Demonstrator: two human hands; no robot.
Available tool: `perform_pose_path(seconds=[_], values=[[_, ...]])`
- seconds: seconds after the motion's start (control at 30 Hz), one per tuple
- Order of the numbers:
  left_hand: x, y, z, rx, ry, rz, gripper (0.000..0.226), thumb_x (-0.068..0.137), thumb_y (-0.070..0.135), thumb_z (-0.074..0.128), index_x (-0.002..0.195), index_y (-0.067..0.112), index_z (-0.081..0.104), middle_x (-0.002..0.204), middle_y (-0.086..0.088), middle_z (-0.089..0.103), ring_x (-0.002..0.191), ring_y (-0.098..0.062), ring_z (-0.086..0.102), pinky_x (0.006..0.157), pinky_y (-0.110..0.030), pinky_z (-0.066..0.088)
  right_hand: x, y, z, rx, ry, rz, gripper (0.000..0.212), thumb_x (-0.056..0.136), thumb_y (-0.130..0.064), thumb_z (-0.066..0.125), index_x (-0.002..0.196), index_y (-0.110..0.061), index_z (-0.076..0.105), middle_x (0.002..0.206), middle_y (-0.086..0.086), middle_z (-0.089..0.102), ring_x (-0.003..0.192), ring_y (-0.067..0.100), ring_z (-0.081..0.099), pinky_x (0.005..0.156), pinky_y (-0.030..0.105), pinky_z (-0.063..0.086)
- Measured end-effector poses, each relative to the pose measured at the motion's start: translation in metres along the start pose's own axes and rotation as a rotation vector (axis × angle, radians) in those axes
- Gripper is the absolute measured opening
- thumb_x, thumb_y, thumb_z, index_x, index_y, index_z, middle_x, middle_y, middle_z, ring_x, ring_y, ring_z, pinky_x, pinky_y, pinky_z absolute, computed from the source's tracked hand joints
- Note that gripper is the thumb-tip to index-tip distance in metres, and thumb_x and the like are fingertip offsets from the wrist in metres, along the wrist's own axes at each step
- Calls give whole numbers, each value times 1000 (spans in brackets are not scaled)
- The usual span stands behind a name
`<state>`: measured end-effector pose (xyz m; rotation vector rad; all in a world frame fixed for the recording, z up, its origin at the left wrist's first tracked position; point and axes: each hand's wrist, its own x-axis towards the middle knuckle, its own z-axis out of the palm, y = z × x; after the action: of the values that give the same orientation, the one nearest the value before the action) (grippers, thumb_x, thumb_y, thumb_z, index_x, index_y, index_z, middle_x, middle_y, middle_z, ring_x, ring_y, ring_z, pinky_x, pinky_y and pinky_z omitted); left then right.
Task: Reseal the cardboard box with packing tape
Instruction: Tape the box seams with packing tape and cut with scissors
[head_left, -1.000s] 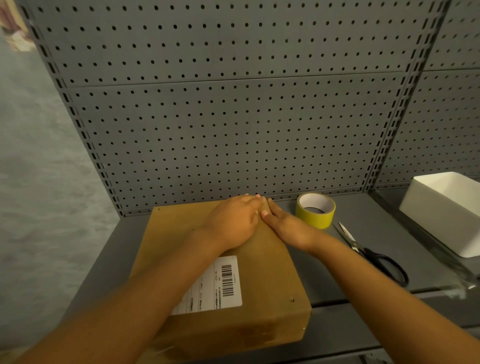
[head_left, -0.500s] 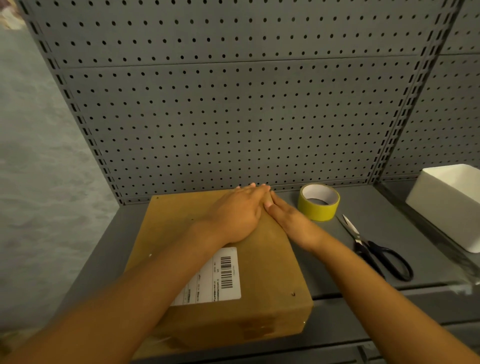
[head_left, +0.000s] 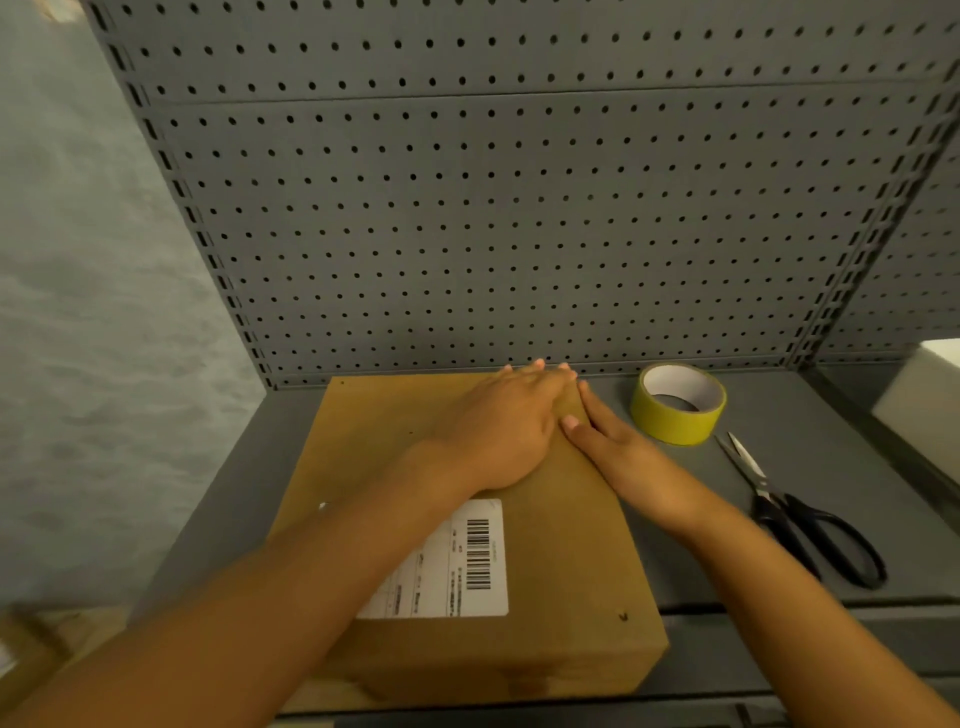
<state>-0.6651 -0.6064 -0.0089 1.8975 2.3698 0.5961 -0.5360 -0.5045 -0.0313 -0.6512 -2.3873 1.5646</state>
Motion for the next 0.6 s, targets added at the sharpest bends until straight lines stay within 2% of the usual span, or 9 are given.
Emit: perform_pose_path(seconds=[0.07, 0.2, 0.33, 0.47, 0.53, 0.6], values=[[-1, 1, -1, -9, -13, -2, 49, 100, 16, 31, 148, 20, 29, 155, 0, 30, 145, -13, 18, 120, -32, 11, 2, -2, -6, -45, -28, 28, 68, 96, -48, 42, 153, -30, 9, 157, -12, 20, 141, 8, 28, 116, 34, 28], [0, 2, -2, 11, -33, 12, 48, 99, 14, 32, 147, 18, 32, 157, 3, 24, 146, -12, 15, 120, -31, 8, -1, -8, 0, -40, 14, 29, 68, 98, -45, 40, 153, -32, 2, 157, -15, 11, 141, 6, 22, 108, 20, 23], [-1, 3, -3, 22, -31, 35, 48, 100, 15, 31, 148, 20, 31, 158, 5, 20, 146, -10, 13, 120, -33, 10, -3, -13, -4, -165, 5, 33, 68, 99, -45, 40, 153, -28, 2, 158, -8, 15, 144, 13, 21, 115, 28, 23], [0, 6, -5, 21, -13, 15, 47, 99, 13, 35, 146, 18, 35, 153, 0, 33, 141, -12, 25, 119, -32, 11, -2, -19, 1, -208, 21, -20, 62, 102, -39, 35, 153, -25, 1, 160, -8, 6, 146, 7, 11, 113, 20, 12], [-1, 9, -4, -31, 13, -23, 35, 97, 11, 38, 132, 13, 46, 137, -6, 49, 129, -19, 41, 113, -34, 24, -3, -18, -1, -374, 7, -33, 61, 102, -42, 32, 153, -26, 3, 160, -9, 5, 147, 8, 7, 116, 23, 9], [-1, 8, -3, -58, 72, -68, 16, 96, 10, 40, 109, 10, 49, 111, -9, 57, 106, -24, 52, 92, -34, 41, -4, -20, -4, -449, 23, -67, 57, 103, -40, 29, 153, -24, 8, 160, -9, 3, 146, 7, 1, 118, 26, 3]])
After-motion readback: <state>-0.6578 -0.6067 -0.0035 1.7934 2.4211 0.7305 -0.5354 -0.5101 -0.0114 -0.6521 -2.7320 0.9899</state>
